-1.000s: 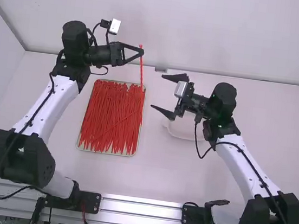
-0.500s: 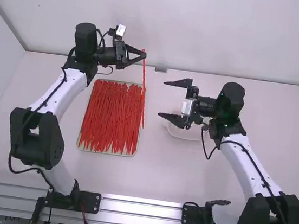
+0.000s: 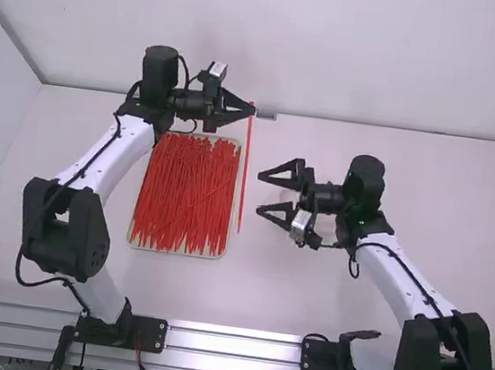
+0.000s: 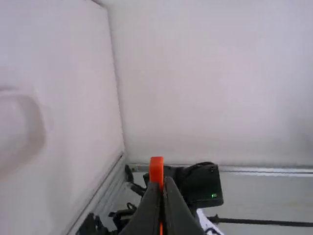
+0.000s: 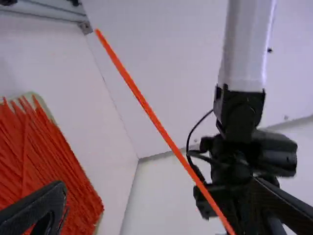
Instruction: Fasten the cable tie
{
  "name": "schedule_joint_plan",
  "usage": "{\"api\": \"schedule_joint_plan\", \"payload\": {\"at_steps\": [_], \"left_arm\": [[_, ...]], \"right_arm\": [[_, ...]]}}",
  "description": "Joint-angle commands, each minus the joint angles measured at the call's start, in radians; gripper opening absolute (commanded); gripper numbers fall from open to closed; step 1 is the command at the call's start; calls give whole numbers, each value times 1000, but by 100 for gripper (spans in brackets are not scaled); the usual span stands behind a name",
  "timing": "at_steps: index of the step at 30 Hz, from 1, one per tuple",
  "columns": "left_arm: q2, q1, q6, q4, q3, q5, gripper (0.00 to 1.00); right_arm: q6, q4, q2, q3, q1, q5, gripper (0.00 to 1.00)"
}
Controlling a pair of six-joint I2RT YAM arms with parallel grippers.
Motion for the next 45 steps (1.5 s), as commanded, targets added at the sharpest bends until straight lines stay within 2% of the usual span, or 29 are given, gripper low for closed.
{"api": "schedule_joint_plan", "payload": {"at_steps": [1,10,13,17,19,21,29,35,42,43,45], "left_arm": [[-6,-3,10,-1,16,-14,2],[-6,-8,102,-170,5,-106,2],[-6,-8,100,-169,-12,-120,1],[-6,-21,59,-62,-63,-98,2],[-6,-23,18,24,-98,-92,1],[-6,-21,-5,68,-118,-92,1],[-6,-29,-175,292,-221,-69,1],[-6,-30,-175,309,-247,-69,1],[-6,-49,-175,309,-264,-74,1],[-6,-51,-176,323,-264,-72,1],[-6,-50,-176,335,-263,-69,1]], "right_arm": [[-121,6,0,-19,6,-14,98],[-228,34,0,-59,15,-74,98],[-227,36,0,-59,26,-65,98],[-230,41,0,-59,31,-66,99],[-218,55,0,-59,31,-75,87],[-200,68,0,-59,32,-75,81],[-186,93,0,-59,31,-85,78],[-191,94,0,-59,31,-85,72],[-184,102,0,-59,32,-85,56],[-166,112,0,-59,32,-91,49],[-159,117,0,-59,32,-92,47]]}}
